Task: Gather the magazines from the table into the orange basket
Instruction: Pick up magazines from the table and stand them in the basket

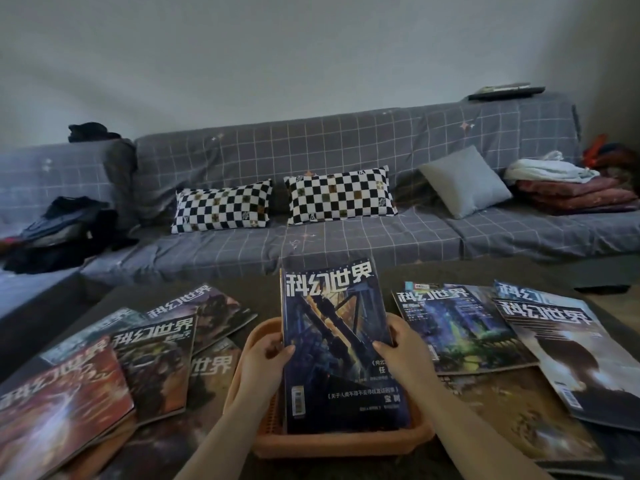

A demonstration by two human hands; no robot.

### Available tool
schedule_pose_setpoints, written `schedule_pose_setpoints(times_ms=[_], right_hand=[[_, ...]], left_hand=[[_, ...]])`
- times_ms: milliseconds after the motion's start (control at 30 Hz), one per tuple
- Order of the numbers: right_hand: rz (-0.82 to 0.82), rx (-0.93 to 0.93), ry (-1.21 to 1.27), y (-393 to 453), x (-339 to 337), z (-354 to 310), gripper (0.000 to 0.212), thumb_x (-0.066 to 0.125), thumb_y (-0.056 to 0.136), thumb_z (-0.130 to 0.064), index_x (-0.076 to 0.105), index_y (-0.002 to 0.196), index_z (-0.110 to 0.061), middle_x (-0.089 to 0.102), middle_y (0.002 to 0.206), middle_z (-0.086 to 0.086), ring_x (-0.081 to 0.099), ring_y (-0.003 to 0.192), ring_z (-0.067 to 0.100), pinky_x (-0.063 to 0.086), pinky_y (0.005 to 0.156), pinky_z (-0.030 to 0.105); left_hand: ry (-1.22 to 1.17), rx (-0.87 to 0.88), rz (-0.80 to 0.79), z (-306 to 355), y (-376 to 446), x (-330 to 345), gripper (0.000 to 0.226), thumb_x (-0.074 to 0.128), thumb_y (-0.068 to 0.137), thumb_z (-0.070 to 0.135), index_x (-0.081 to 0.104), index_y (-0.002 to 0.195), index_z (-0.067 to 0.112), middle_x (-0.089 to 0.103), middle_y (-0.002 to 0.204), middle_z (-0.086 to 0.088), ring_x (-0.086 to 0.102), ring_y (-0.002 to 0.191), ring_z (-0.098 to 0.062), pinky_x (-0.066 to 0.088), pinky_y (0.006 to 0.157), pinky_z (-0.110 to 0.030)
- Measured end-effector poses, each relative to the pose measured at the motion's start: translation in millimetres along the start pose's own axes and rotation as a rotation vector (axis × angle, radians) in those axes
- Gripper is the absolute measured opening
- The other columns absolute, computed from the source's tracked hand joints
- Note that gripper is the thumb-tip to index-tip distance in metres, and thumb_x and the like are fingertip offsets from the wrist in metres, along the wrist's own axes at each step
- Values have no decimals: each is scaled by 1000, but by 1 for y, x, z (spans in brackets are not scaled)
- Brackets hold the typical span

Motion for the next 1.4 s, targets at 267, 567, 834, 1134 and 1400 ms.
schedule_pose_setpoints(times_ms=[267,567,834,1134,1400], right_hand=[[41,-68,-312,-11,11,-1,25,64,85,-25,54,107,-19,57,96,-8,54,74,2,47,67,14],[-124,45,-287,-6,25,9,25,56,92,-23,59,115,-18,66,108,-2,61,91,11,45,77,20],[-156,163,-152,3,33,31,14,50,93,-26,59,103,-21,63,82,-9,60,72,7,39,53,21],[-111,148,-156,6,30,35,22,52,91,-27,60,70,-28,61,55,-7,53,46,5,38,45,22],[-144,155,-206,5,35,39,18,50,90,-33,58,74,-28,65,64,-8,60,56,6,42,51,24]], left_hand=[[379,71,10,-2,6,1,31,63,91,24,59,118,36,65,72,16,60,63,9,38,50,-10],[549,95,78,1,3,-5,25,58,93,28,64,118,29,65,86,13,60,69,2,37,51,-13],[579,37,43,-8,9,0,38,48,98,30,52,135,24,68,100,5,60,73,-2,36,52,-14],[535,5,-20,-16,14,0,34,49,98,31,56,131,27,63,82,14,60,73,-1,39,55,-16],[506,-2,-6,-15,12,1,38,54,96,29,55,133,20,70,106,3,63,82,-5,41,61,-16]])
Point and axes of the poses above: each hand's wrist, its own y-axis towards the middle knuckle, its own x-axis out of the palm, z = x × y, the point moved 10 cm from there along y, towards the middle knuckle
